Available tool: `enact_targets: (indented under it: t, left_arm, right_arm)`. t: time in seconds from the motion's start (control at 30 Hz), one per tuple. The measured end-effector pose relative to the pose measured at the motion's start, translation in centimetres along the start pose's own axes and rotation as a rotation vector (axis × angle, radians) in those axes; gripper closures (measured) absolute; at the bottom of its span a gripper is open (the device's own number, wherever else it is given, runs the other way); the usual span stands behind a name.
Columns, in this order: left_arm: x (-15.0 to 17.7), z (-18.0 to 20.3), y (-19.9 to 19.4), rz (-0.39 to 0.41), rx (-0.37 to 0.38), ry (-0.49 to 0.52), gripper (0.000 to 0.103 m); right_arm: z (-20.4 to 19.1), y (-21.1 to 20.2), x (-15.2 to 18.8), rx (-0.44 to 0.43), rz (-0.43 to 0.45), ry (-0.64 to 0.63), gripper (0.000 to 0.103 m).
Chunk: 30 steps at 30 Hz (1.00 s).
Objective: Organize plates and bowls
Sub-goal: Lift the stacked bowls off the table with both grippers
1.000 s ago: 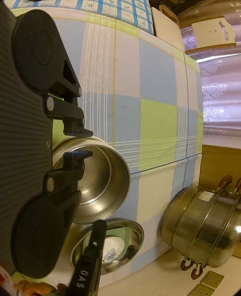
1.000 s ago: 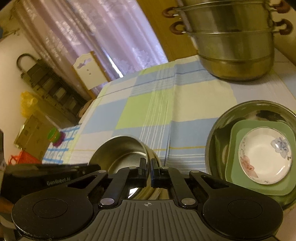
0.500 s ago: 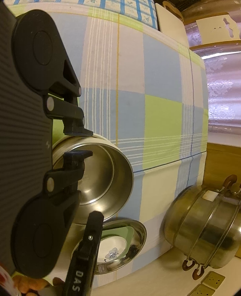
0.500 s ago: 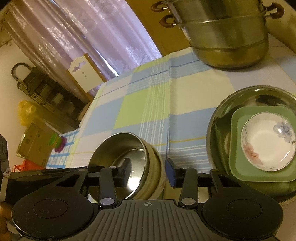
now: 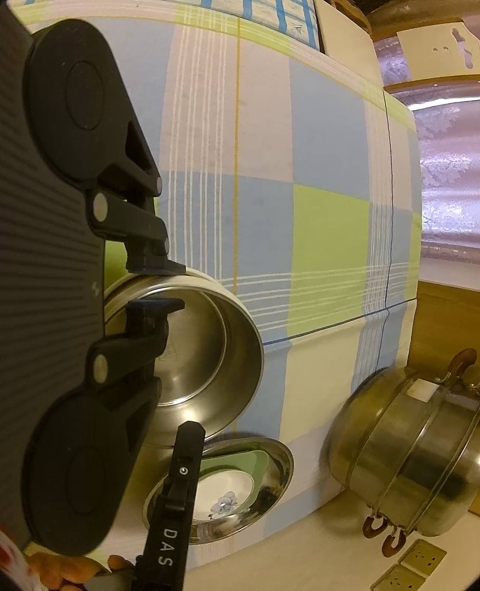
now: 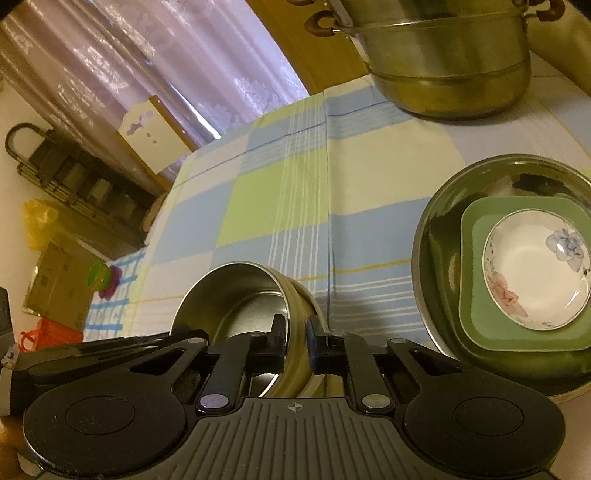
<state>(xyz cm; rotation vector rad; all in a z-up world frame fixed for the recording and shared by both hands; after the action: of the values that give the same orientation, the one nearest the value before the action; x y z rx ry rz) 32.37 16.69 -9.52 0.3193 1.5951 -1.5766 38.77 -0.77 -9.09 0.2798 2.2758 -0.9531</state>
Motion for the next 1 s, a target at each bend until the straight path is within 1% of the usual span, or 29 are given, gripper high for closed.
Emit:
enact_targets:
  t: [0.13,0.2,0.23,0.3,0.33,0.37,0.4,0.57,0.6,0.63,0.67,0.7,0.73,0.77,0.9,1.0]
  left_arm:
    - [-0.1,0.1,0.0,-0.002,-0.009,0.007,0.092]
    - [-0.2,0.1,-0.1,0.003,-0.016,0.018,0.090]
    - [-0.3,0.0,-0.2,0.005,-0.018,0.020,0.086]
    - [-0.4,-0.1,-0.3,0.010,-0.016,0.024,0.083]
    - [-0.4,-0.2,-0.3,0.009,-0.016,0.023,0.083]
    - [-0.4,-0.3,-0.3,0.009,-0.016,0.021,0.083]
    - [-0.4,-0.4,-0.3,0.008,-0.014,0.020,0.083]
    - [-0.2,-0.4,-0.1,0.002,0.008,0.025,0.084]
    - [-0.2,-0.5,0.0,-0.001,0.018,0.019,0.085]
    - [-0.2,-0.6,0.1,-0.004,0.027,0.014,0.090]
    - [-0.2,-0.6,0.2,-0.001,0.033,0.011,0.092]
    - [-0.2,-0.6,0.2,0.000,0.041,0.013,0.093]
    - [-0.2,-0.6,0.2,0.000,0.042,0.014,0.093]
    - [-0.3,-0.7,0.2,0.000,0.047,0.014,0.093]
    - [-0.4,-0.9,0.5,-0.004,0.058,0.012,0.094]
    - [-0.5,-0.7,0.7,-0.006,0.057,0.032,0.094]
  right_arm:
    - [-0.7,0.0,0.0,0.019,-0.007,-0.053,0.090]
    - [-1.0,0.0,0.0,0.025,-0.007,-0.073,0.090]
    - [-1.1,0.0,0.0,0.027,-0.004,-0.081,0.089]
    - [-1.4,-0.1,0.0,0.033,-0.001,-0.096,0.086]
    - [-1.4,-0.1,0.0,0.037,-0.001,-0.102,0.081]
    - [-1.5,0.0,0.1,0.041,-0.001,-0.106,0.078]
    - [-1.6,0.0,0.1,0.041,0.001,-0.107,0.078]
    - [-1.7,0.4,0.4,0.041,-0.006,-0.113,0.078]
    - [-1.6,0.6,0.5,0.041,-0.013,-0.111,0.078]
    - [-1.6,0.7,0.6,0.041,-0.021,-0.109,0.078]
    - [-1.5,0.8,0.7,0.041,-0.025,-0.105,0.079]
    - [-1.5,0.9,0.8,0.039,-0.029,-0.101,0.080]
    - [-1.5,0.9,0.8,0.046,-0.029,-0.104,0.087]
    - [-1.6,0.8,0.8,0.061,-0.030,-0.117,0.088]
    - [-1.9,0.8,0.7,0.089,-0.058,-0.103,0.089]
    - [-2.1,0.8,0.8,0.109,-0.069,-0.105,0.089]
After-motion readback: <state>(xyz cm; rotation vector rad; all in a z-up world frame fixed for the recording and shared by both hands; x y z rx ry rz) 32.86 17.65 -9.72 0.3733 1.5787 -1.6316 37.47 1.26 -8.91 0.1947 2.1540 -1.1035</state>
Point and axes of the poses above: each gripper's, at about its wrist camera, not at the fingertips, and y roughly the way its jaws point, z to its right, x to its underside, the point moved 2 cm from there along y, roughly the way its jaws point, and after that the axes turned 15 degrees about z, right-handed, at the moved point
